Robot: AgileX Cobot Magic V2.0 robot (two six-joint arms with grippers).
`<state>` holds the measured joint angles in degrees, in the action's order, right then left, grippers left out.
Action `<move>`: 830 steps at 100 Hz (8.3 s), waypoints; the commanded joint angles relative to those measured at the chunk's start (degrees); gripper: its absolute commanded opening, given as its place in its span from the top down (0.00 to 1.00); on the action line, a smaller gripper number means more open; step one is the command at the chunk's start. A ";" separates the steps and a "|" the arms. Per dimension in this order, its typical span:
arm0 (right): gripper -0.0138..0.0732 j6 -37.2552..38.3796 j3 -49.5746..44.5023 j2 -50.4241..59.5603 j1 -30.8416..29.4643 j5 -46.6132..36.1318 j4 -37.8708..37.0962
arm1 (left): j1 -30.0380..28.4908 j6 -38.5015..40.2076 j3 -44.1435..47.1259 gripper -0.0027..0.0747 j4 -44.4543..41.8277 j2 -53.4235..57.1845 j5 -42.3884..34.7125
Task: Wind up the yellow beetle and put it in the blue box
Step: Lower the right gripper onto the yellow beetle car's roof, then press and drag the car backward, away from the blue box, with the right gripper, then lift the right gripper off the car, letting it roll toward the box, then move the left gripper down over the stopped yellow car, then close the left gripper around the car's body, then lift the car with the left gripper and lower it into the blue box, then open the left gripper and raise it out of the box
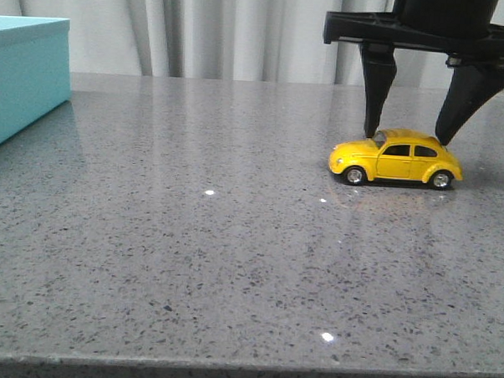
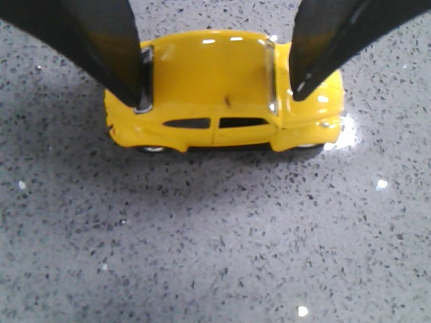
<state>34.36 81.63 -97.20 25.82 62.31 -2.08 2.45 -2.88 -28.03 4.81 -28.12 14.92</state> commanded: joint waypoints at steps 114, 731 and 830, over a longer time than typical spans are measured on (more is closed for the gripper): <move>0.29 -0.34 1.71 0.73 -1.96 7.09 -8.08 | 0.48 0.12 -2.18 0.44 0.09 -0.44 -3.91; 0.29 -16.41 -7.39 31.53 -18.97 -1.63 1.11 | -11.43 -15.25 -63.52 0.72 12.73 -56.45 31.62; 0.29 -16.41 -7.39 31.47 -18.97 -1.74 1.13 | -16.19 -11.60 -57.60 0.71 11.14 -70.35 36.45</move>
<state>18.56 72.92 -66.95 6.89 62.94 -0.60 -13.73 -14.86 -84.08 14.88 -101.22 53.01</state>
